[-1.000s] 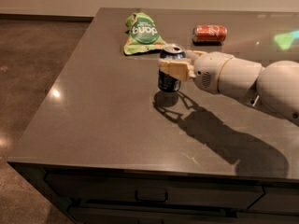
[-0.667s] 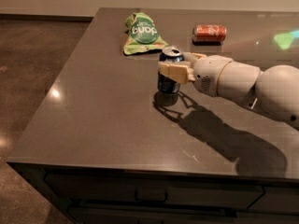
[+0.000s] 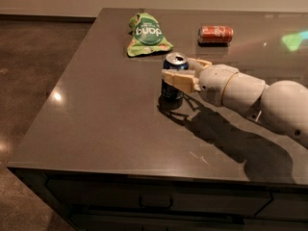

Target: Place pepsi can upright

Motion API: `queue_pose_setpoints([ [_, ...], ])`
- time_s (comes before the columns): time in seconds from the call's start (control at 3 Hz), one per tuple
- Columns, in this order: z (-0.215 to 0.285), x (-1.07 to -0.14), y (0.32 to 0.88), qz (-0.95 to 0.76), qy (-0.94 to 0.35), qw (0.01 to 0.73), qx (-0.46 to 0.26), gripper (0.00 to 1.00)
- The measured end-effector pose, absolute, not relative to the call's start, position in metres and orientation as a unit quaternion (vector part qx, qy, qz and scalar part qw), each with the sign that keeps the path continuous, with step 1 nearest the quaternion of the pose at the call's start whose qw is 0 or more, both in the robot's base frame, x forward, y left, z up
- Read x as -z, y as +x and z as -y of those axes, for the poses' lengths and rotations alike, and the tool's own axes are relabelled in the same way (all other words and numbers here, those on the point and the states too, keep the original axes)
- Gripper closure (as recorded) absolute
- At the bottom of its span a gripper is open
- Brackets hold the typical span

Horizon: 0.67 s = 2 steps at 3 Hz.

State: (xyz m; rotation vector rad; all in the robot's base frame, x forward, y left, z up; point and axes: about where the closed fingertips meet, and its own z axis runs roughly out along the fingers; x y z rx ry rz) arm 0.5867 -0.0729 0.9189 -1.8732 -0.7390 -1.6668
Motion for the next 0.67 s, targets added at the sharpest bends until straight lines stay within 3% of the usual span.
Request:
queue_pose_setpoints([
  [0.33,0.0713,-0.918,0.5869,0.274,-0.689,0.262,0.618,0.06],
  [0.67,0.0699,-0.9184,0.5868,0.274,-0.689,0.263,0.617,0.0],
])
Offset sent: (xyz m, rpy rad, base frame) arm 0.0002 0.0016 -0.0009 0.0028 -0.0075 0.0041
